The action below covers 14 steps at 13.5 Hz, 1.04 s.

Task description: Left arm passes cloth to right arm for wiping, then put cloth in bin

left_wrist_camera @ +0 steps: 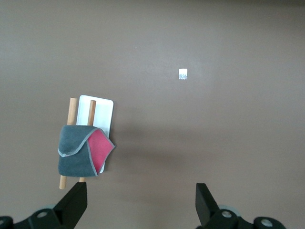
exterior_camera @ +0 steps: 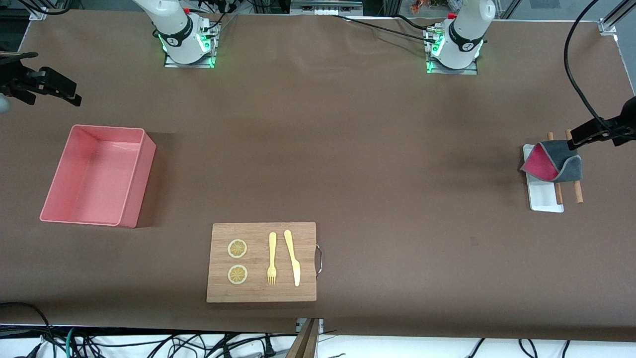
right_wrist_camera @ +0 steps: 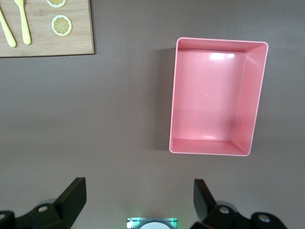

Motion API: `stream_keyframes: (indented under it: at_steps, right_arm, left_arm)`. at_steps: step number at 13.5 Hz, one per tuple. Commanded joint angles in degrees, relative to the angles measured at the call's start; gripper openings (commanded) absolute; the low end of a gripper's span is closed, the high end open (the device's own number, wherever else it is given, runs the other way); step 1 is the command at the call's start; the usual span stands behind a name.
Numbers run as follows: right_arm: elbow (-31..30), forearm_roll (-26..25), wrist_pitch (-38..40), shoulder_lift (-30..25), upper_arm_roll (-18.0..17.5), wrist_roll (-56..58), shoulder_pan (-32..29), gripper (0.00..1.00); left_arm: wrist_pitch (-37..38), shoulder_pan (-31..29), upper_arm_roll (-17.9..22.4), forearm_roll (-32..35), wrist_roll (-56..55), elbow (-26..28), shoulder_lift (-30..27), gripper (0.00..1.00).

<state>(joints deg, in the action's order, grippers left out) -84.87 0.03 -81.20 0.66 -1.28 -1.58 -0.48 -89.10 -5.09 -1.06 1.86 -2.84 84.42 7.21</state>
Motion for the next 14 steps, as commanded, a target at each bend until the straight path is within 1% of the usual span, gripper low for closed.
stream_keyframes:
  at_steps: [1,6,14]
  right_arm:
    - [-0.13,-0.99,0.78,-0.49,-0.83,1.14,-0.57,0.99]
    - [-0.12,-0.9,0.51,0.04,-0.74,1.41,-0.66,0.99]
    - [0.05,-0.73,-0.1,0.65,-0.48,0.18,-0.75,0.99]
  left_arm:
    - [1.46,-0.45,-0.08,0.78,0.38,0.13,-0.27,1.0]
    - [3.66,-1.06,0.1,1.13,0.73,0.22,0.79,1.0]
    - [4.81,-1.15,0.1,1.13,0.99,0.22,1.14,1.0]
